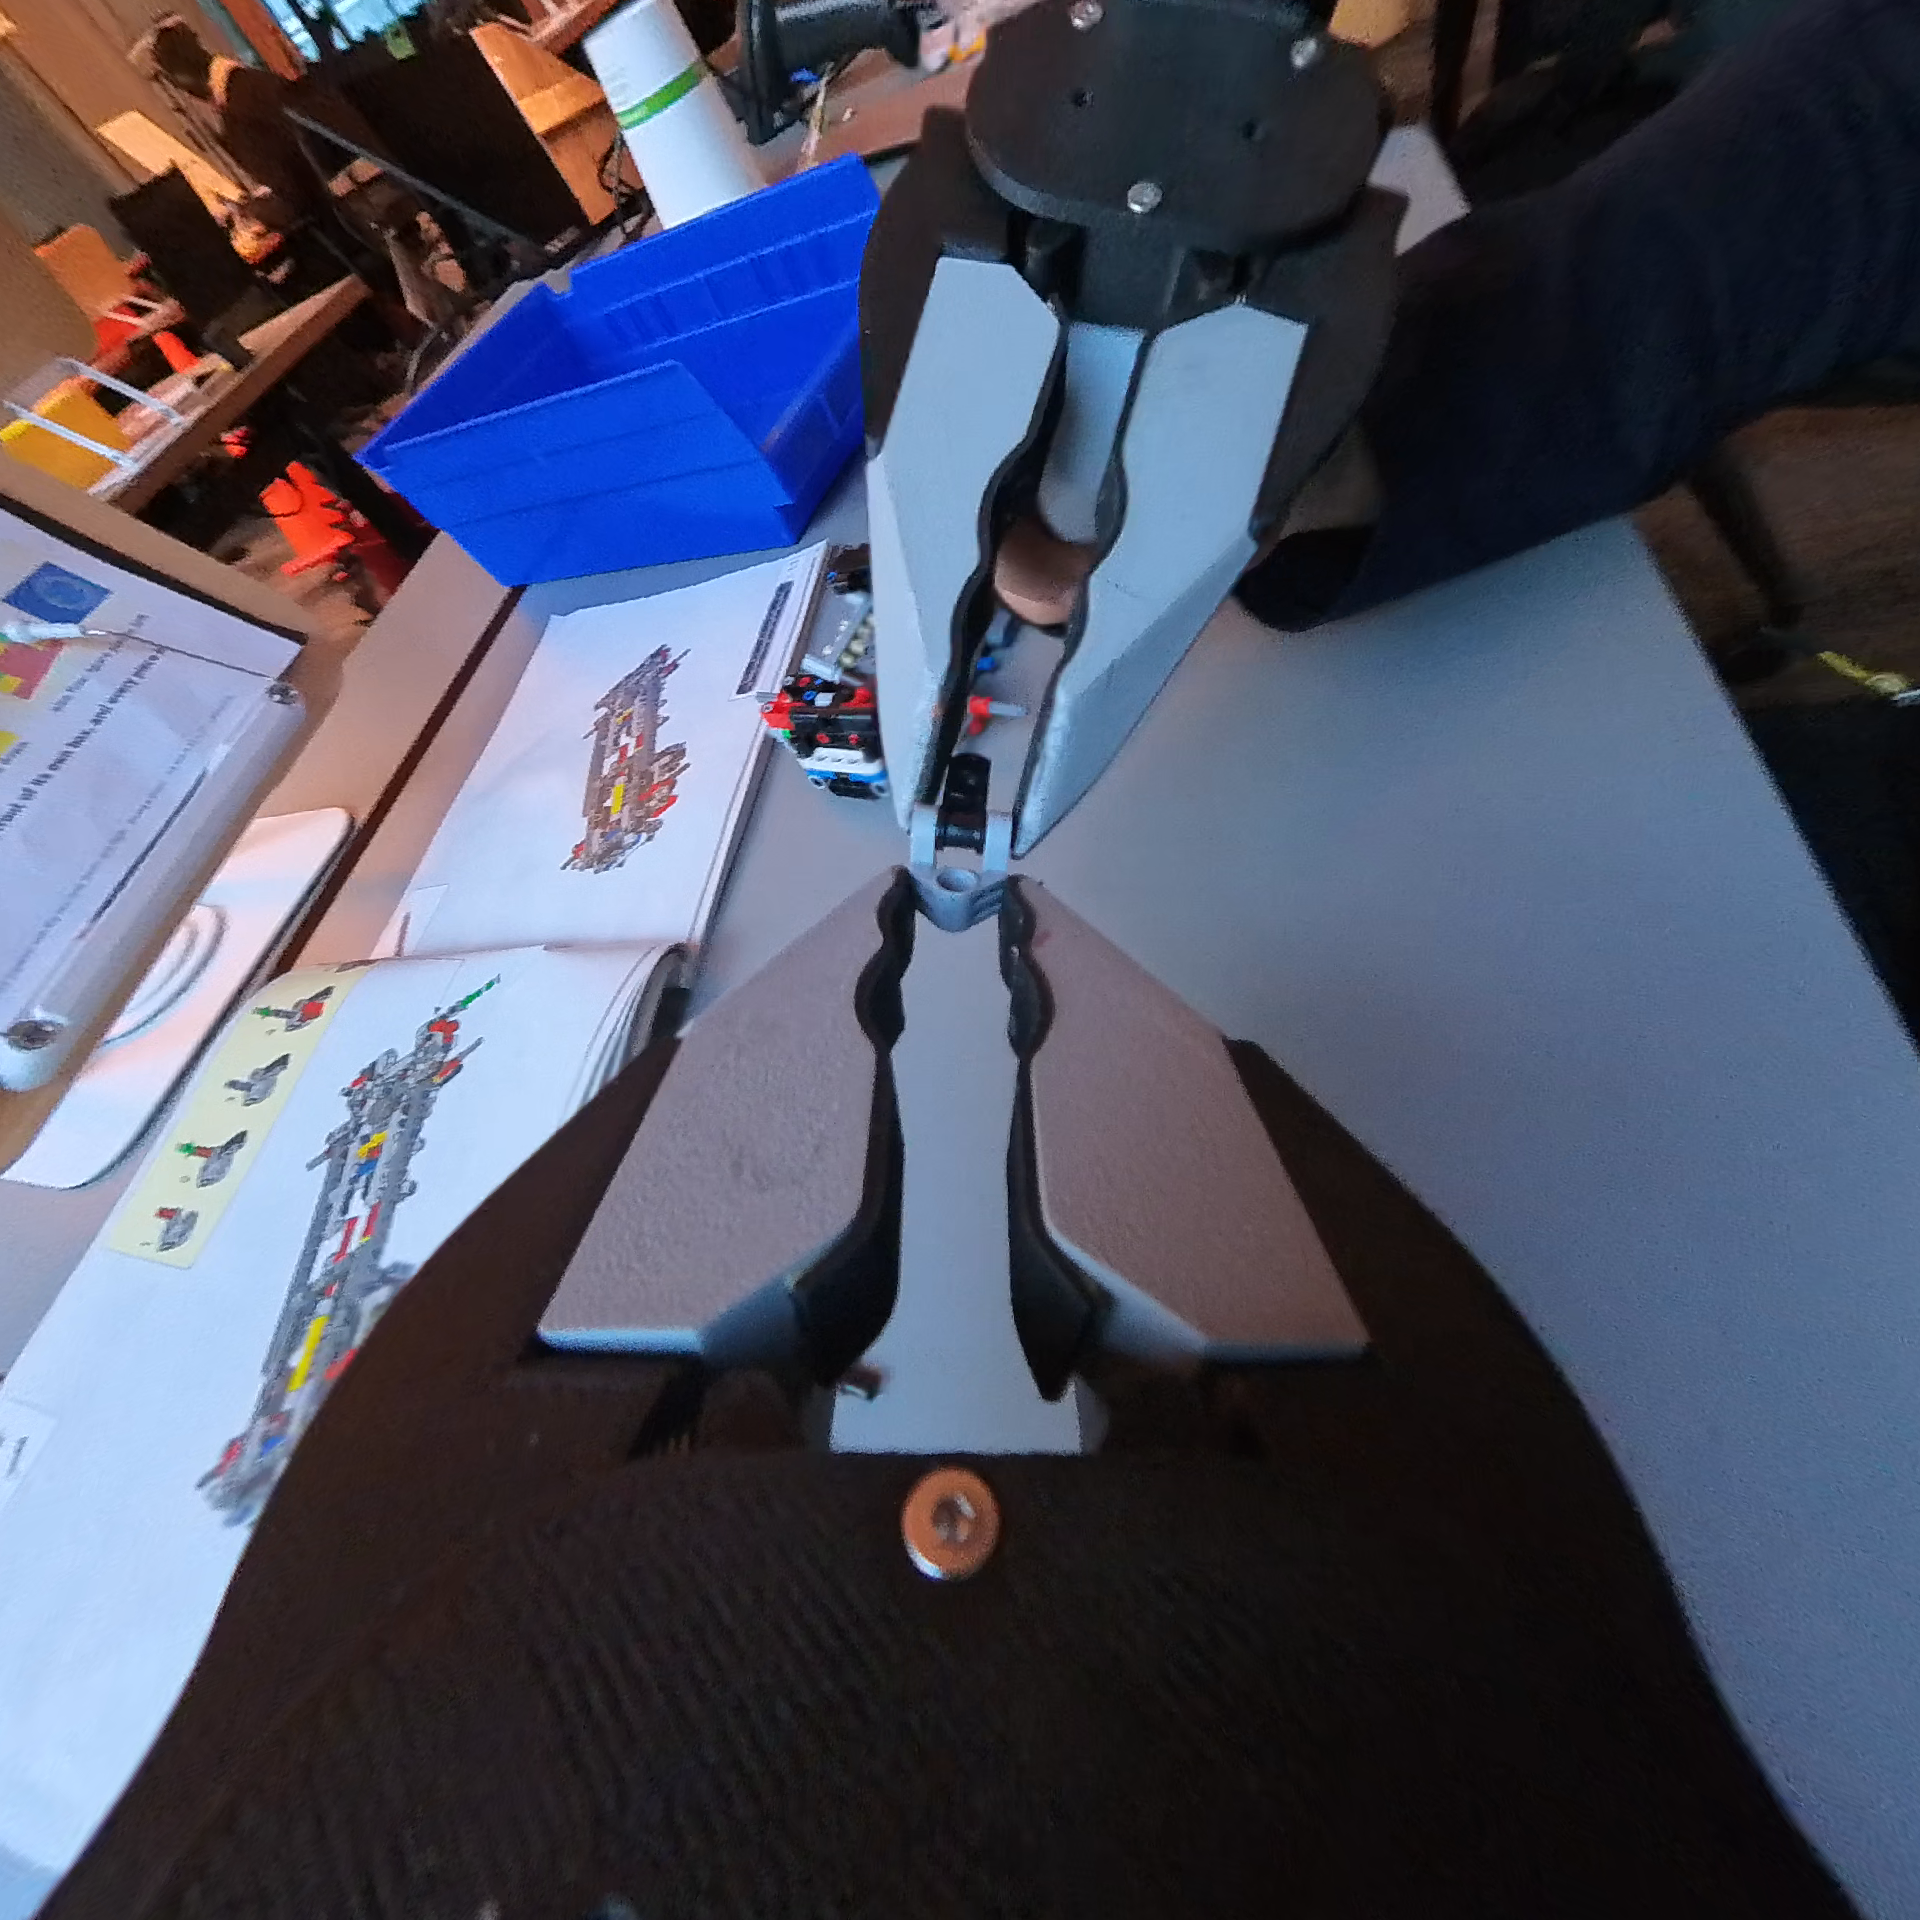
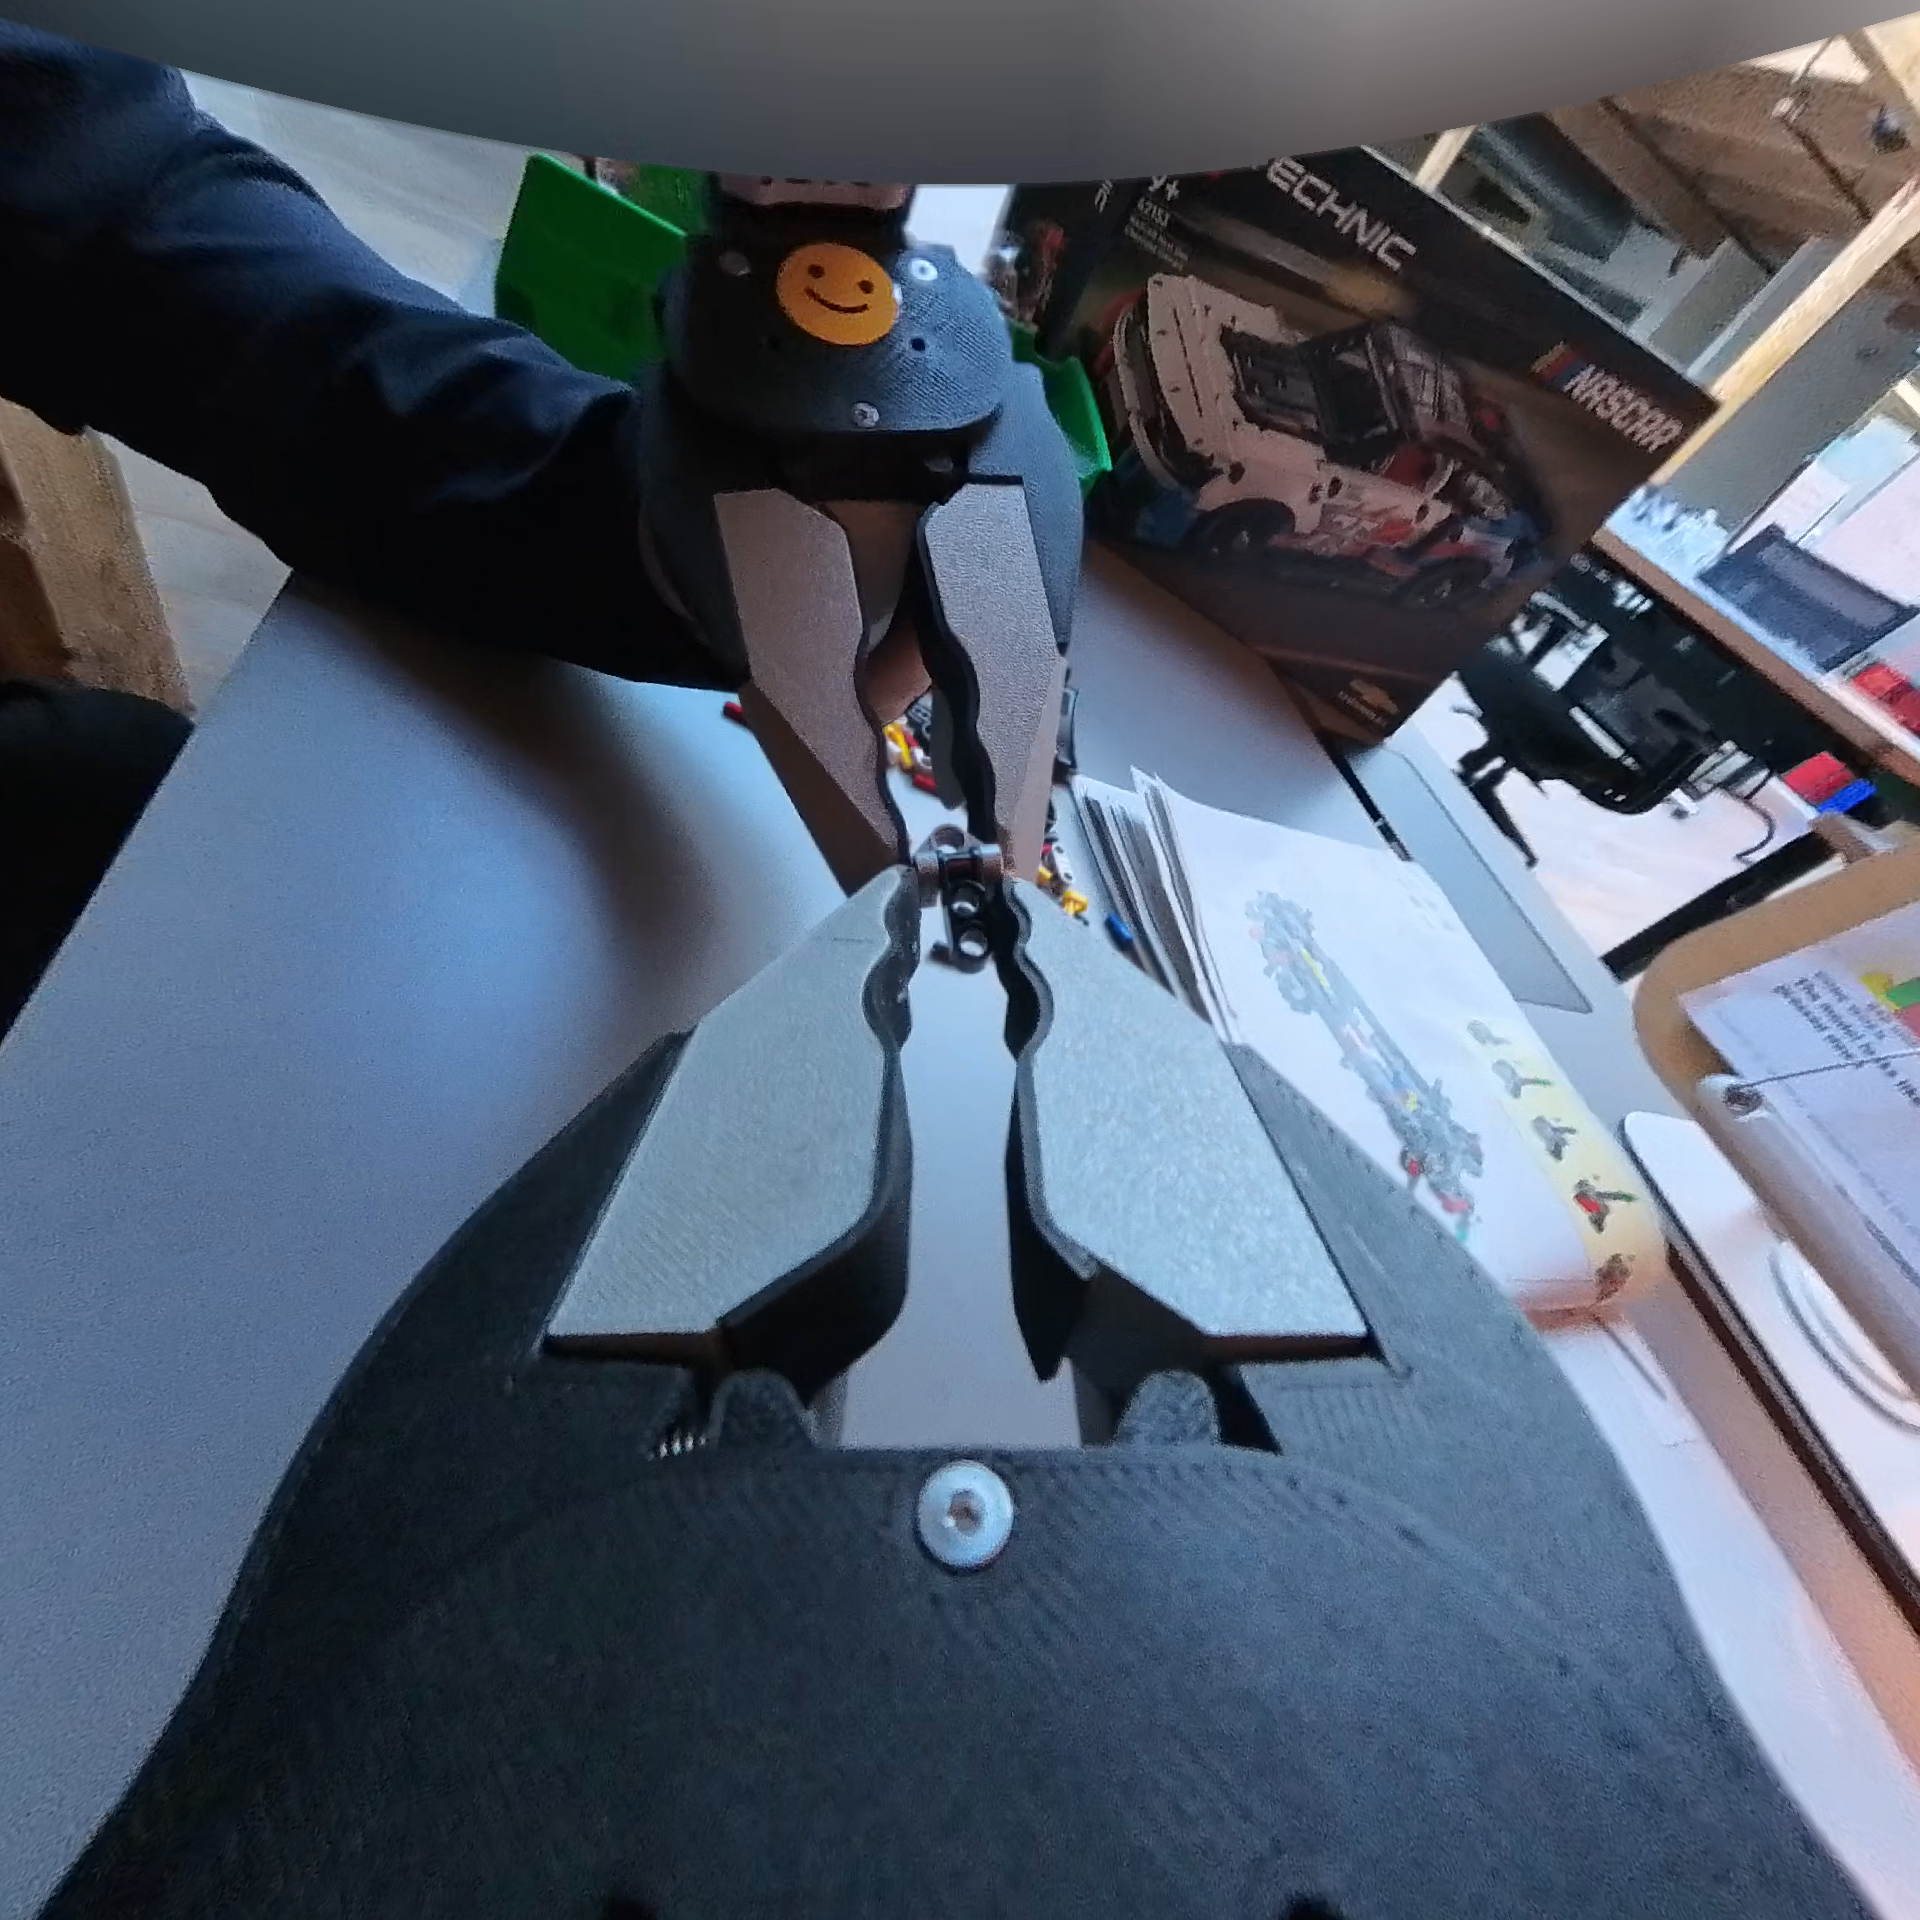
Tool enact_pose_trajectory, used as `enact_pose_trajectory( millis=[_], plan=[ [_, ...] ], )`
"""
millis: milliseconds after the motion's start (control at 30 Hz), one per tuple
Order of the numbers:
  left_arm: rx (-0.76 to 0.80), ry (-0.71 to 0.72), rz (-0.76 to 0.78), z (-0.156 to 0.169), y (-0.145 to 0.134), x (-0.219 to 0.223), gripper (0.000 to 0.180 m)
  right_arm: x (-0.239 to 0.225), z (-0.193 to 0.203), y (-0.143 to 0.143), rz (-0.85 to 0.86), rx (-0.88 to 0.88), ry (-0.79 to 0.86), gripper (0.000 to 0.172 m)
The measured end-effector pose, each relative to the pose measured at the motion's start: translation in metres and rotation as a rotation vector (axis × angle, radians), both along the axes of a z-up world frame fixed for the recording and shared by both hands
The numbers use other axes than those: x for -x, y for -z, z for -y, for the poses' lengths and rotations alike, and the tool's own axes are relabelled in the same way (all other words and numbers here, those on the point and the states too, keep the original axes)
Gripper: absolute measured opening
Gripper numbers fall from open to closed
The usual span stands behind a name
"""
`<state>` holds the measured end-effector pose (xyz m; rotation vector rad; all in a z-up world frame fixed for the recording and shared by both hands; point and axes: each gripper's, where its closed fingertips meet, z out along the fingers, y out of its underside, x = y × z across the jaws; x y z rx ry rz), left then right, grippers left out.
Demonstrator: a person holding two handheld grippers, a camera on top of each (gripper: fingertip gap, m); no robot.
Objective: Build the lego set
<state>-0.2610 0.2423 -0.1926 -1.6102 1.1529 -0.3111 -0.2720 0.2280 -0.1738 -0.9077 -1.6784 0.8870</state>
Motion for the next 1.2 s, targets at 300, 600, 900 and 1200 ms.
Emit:
enact_pose_trajectory(
  millis=[300,600,900,1200],
  plan=[
    [0.015,-0.068,-0.001,-0.010,0.004,0.005,0.014,0.000,-0.008,0.004,-0.039,-0.122,0.052,0.018],
    [0.036,-0.082,-0.026,-0.012,0.012,0.002,0.014,-0.001,-0.012,0.002,-0.059,-0.110,0.054,0.007],
    [-0.004,-0.096,-0.131,-0.014,0.024,0.004,0.015,0.000,-0.016,0.027,0.054,-0.120,0.025,0.010],
    [0.170,-0.132,-0.180,-0.022,0.058,0.016,0.005,0.003,-0.028,0.052,0.163,-0.261,0.080,0.009]
  ],
)
